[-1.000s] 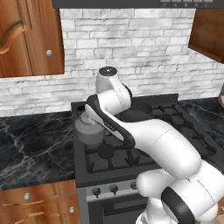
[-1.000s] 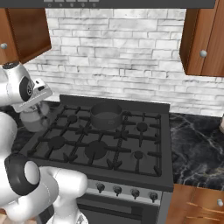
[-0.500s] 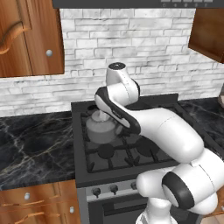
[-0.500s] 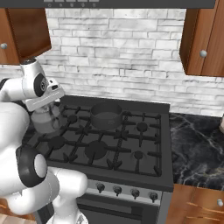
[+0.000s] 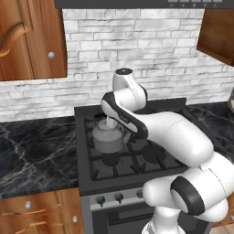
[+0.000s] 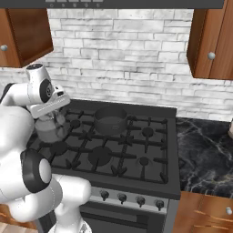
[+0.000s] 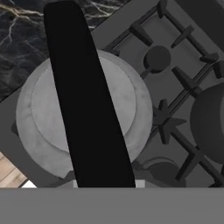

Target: Pick the kettle from the counter and place it on a stove burner. Then turn the burner on.

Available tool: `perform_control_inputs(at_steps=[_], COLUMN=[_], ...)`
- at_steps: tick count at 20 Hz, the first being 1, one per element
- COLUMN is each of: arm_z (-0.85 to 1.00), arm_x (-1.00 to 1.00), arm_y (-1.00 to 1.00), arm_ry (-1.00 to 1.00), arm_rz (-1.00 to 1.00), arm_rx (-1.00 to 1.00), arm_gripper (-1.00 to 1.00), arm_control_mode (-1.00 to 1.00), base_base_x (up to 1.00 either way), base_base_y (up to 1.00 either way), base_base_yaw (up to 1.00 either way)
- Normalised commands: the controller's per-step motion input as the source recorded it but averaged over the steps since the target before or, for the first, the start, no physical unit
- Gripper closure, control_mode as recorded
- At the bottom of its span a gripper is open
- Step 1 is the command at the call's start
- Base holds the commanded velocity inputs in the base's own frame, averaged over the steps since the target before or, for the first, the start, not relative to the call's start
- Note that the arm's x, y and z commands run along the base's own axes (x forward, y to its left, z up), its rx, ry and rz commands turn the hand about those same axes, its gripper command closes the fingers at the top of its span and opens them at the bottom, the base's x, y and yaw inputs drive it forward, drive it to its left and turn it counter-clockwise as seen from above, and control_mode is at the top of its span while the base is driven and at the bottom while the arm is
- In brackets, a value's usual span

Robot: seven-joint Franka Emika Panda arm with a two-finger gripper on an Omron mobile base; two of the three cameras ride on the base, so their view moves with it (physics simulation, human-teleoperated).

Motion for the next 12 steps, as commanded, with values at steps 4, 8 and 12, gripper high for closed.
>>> perform_control_inputs(at_steps=[4, 8, 12], arm_z=[-0.26, -0.19, -0.23], arm_x=[0.00, 0.00, 0.00], arm_y=[0.00, -0.05, -0.10], arm_ry=[0.01, 0.00, 0.00], arm_rz=[0.00, 0.00, 0.00], arm_rx=[0.00, 0.00, 0.00], arm_gripper=[1.00, 1.00, 1.00], arm_control_mode=[-1.00, -1.00, -1.00], base_base_x=[0.00, 0.00, 0.00], base_base_y=[0.00, 0.00, 0.00], base_base_yaw=[0.00, 0.00, 0.00])
